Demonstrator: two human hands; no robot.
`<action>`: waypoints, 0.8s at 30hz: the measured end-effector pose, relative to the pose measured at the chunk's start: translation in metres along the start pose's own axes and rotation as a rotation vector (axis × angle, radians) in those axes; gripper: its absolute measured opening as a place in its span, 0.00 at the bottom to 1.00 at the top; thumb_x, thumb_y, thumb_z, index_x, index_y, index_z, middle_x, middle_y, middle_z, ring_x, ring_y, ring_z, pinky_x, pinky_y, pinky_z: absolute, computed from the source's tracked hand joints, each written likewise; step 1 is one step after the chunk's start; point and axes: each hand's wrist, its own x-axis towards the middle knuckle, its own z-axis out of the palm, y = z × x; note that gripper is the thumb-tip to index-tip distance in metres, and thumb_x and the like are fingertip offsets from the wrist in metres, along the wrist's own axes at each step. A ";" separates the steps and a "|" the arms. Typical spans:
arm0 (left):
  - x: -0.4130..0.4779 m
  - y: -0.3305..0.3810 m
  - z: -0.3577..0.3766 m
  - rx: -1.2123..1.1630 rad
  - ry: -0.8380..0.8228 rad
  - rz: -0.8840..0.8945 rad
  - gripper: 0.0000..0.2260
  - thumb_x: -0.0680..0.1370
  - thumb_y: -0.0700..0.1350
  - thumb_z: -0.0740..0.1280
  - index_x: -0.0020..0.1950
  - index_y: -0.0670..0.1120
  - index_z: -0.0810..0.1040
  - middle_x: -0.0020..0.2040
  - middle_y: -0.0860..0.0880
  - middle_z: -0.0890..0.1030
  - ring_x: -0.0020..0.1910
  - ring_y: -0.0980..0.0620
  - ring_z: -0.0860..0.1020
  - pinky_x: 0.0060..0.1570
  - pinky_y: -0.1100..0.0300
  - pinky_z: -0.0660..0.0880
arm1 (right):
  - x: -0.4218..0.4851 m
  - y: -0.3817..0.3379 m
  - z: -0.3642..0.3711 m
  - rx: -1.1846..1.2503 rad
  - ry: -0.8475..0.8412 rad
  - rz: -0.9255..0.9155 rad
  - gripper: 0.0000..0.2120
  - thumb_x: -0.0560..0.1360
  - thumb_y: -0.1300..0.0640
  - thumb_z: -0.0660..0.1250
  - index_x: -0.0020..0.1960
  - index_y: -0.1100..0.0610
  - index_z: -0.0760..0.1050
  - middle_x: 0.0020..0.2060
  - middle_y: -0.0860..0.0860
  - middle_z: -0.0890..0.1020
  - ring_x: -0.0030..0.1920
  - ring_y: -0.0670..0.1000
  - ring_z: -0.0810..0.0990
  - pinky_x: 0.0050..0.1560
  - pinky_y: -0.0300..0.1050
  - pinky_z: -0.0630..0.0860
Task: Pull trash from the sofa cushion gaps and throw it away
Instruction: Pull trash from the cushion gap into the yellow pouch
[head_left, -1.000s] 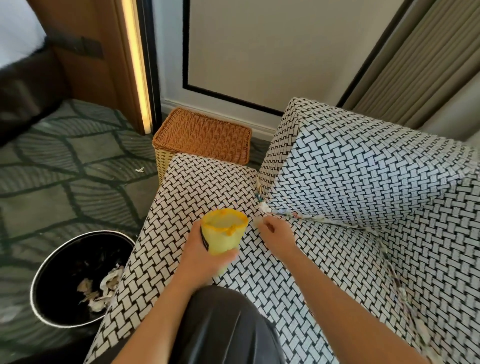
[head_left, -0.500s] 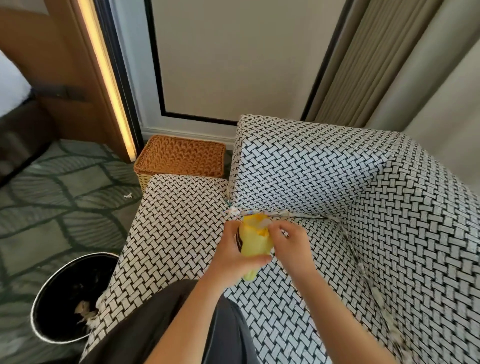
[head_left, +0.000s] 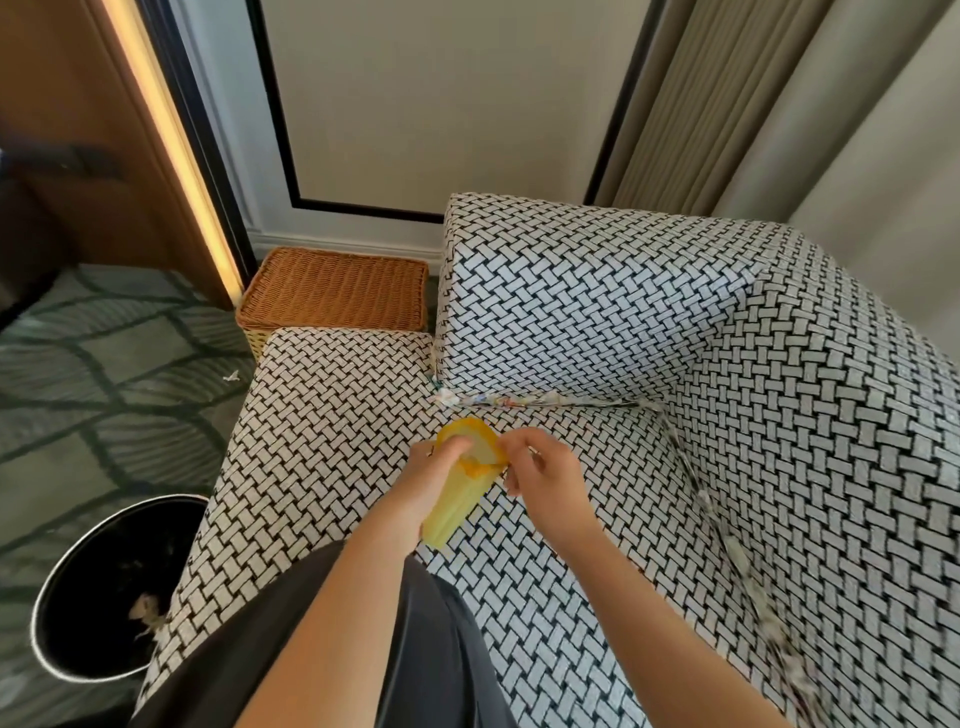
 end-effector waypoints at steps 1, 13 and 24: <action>0.001 -0.001 -0.002 0.032 0.043 0.003 0.31 0.67 0.67 0.63 0.63 0.49 0.67 0.53 0.44 0.76 0.50 0.46 0.77 0.45 0.54 0.73 | 0.005 0.007 0.001 0.017 0.058 0.047 0.09 0.79 0.59 0.58 0.47 0.56 0.77 0.36 0.47 0.77 0.31 0.45 0.73 0.33 0.40 0.74; 0.020 0.002 -0.015 -0.096 0.175 -0.003 0.38 0.66 0.71 0.61 0.71 0.55 0.61 0.68 0.46 0.68 0.65 0.42 0.68 0.64 0.41 0.64 | 0.105 0.073 0.049 -0.662 0.232 0.105 0.17 0.75 0.49 0.65 0.63 0.49 0.73 0.54 0.49 0.78 0.51 0.48 0.77 0.56 0.46 0.70; 0.024 0.004 -0.017 -0.173 0.184 0.032 0.29 0.74 0.67 0.53 0.68 0.51 0.69 0.65 0.44 0.73 0.63 0.43 0.71 0.66 0.43 0.65 | 0.151 0.057 0.061 -1.014 0.060 0.342 0.12 0.77 0.49 0.61 0.55 0.54 0.75 0.43 0.50 0.79 0.39 0.49 0.73 0.45 0.42 0.67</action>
